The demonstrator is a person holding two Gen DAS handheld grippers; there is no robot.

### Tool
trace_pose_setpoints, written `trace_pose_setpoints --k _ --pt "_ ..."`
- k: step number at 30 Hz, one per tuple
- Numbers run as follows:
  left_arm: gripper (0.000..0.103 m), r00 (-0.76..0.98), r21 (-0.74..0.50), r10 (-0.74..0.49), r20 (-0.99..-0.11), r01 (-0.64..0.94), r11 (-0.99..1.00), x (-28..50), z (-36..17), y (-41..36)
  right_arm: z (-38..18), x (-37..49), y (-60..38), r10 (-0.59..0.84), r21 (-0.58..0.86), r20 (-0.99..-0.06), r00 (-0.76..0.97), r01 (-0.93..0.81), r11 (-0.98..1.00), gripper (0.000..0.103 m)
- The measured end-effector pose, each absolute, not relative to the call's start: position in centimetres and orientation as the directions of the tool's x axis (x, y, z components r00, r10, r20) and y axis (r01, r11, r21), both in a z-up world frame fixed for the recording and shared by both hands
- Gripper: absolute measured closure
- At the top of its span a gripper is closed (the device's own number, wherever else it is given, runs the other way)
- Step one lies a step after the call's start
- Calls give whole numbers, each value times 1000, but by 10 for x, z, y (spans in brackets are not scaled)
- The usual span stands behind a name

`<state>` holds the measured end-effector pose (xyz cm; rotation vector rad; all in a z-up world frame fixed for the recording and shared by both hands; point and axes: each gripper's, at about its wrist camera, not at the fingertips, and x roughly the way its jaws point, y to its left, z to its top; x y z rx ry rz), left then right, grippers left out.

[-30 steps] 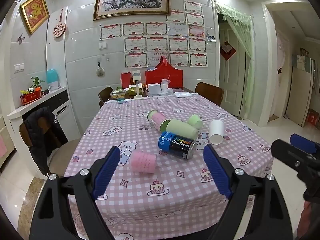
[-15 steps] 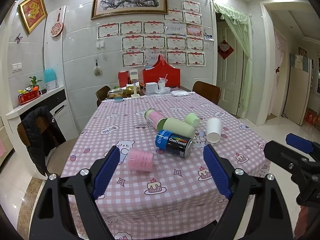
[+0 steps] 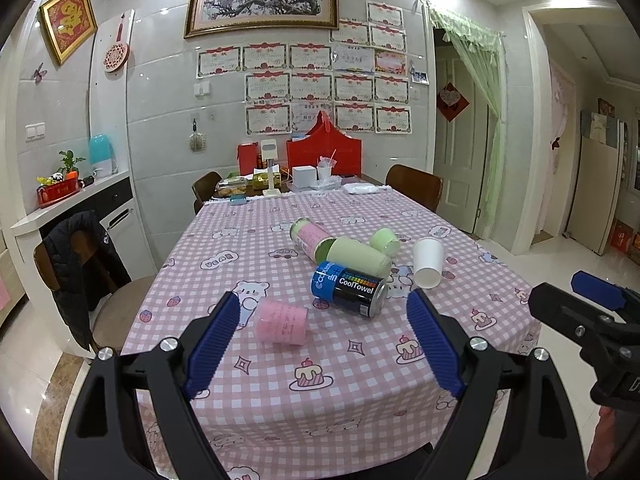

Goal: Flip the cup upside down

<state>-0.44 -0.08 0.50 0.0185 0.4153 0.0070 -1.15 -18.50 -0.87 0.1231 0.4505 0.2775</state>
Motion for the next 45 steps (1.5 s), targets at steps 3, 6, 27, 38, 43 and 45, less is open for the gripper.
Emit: trace_pose_setpoints --k 3,6,27,38,43,45 --pt "19 915 6 2 -402 0 1000 -4 4 2 -10 -11 -186 289 176 -416 862 -235 956 8" --pt "19 915 3 6 -404 -5 1000 -2 3 3 -11 -11 -185 289 176 -424 858 -235 956 8" --pt "19 914 8 -1 -405 5 1000 0 1 1 -13 -12 -187 281 181 -428 859 -224 958 8" --pt "19 905 -4 9 -426 -12 1000 9 -2 5 -15 -8 -189 281 186 -437 855 -220 958 8" --pt "19 902 -5 16 -432 -20 1000 14 -4 9 -16 -1 -190 278 189 -443 852 -215 958 8" --pt "19 900 -5 15 -436 -19 1000 18 -4 10 -17 1 -190 278 193 -444 852 -212 958 8"
